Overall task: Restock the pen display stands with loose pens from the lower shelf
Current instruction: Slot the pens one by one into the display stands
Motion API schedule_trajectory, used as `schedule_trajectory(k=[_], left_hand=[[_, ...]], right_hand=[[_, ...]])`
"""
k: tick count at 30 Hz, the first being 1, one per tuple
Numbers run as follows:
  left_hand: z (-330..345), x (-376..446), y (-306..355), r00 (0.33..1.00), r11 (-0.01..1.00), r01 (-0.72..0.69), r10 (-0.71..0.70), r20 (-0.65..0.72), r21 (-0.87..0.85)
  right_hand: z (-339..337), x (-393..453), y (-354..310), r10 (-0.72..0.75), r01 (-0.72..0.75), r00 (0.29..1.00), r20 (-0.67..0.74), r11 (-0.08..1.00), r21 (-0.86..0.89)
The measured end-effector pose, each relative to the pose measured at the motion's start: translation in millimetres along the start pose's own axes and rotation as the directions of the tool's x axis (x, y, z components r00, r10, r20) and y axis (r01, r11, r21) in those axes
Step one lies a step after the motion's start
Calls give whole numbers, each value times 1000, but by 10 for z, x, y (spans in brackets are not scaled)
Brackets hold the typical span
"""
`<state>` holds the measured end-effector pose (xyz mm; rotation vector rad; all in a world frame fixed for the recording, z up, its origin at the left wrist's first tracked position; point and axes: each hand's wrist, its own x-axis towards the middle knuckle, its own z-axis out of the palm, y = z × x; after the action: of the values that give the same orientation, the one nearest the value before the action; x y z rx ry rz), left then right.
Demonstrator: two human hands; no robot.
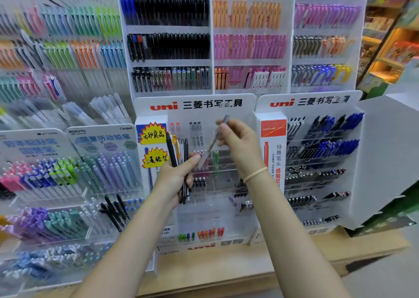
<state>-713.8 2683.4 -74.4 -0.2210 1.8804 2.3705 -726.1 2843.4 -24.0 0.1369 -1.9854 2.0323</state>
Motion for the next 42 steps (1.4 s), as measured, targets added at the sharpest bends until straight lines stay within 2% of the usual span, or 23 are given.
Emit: schedule_trajectory(k=[3, 6, 9, 14, 21, 27, 35, 36, 38, 39, 40, 42], left_hand=[[-42, 54, 57, 1000, 998, 24, -24, 12, -50], [-37, 74, 111, 997, 998, 26, -21, 73, -64], [-16, 109, 119, 994, 996, 42, -34, 103, -76], [39, 155, 115, 985, 994, 82, -70, 155, -75], [25, 224, 146, 986, 995, 81, -73, 148, -52], [1, 250, 160, 986, 997, 76, -71, 149, -30], [-9, 267, 153, 976, 997, 69, -62, 208, -25], [-16, 261, 154, 971, 998, 63, -56, 232, -26], [-30, 246, 158, 963, 999, 47, -40, 265, -20], [-37, 237, 163, 961, 999, 41, -36, 273, -14], [-41, 229, 165, 960, 999, 37, -33, 279, -9], [-32, 214, 163, 954, 1000, 29, -31, 299, 11]], right_hand=[[-71, 193, -167, -155, 162, 974, -163, 986, 34], [-106, 341, -191, -278, 288, 936, -216, 957, 16], [-50, 437, -57, -306, 290, 944, -127, 948, -130], [-8, 550, 276, -122, 138, 990, 69, 928, -346], [8, 722, 260, -111, 253, 958, 265, 764, -594], [20, 845, 362, -81, 261, 953, 291, 705, -659], [-48, 829, 390, -155, 352, 932, 328, 600, -719], [-62, 781, 360, -211, 363, 931, 297, 611, -704], [-59, 630, 260, -310, 347, 936, 169, 721, -600], [-46, 553, 200, -269, 297, 954, 131, 799, -523], [-28, 484, 143, -166, 211, 976, 139, 870, -446], [9, 377, 79, 69, 27, 965, 255, 934, -357]])
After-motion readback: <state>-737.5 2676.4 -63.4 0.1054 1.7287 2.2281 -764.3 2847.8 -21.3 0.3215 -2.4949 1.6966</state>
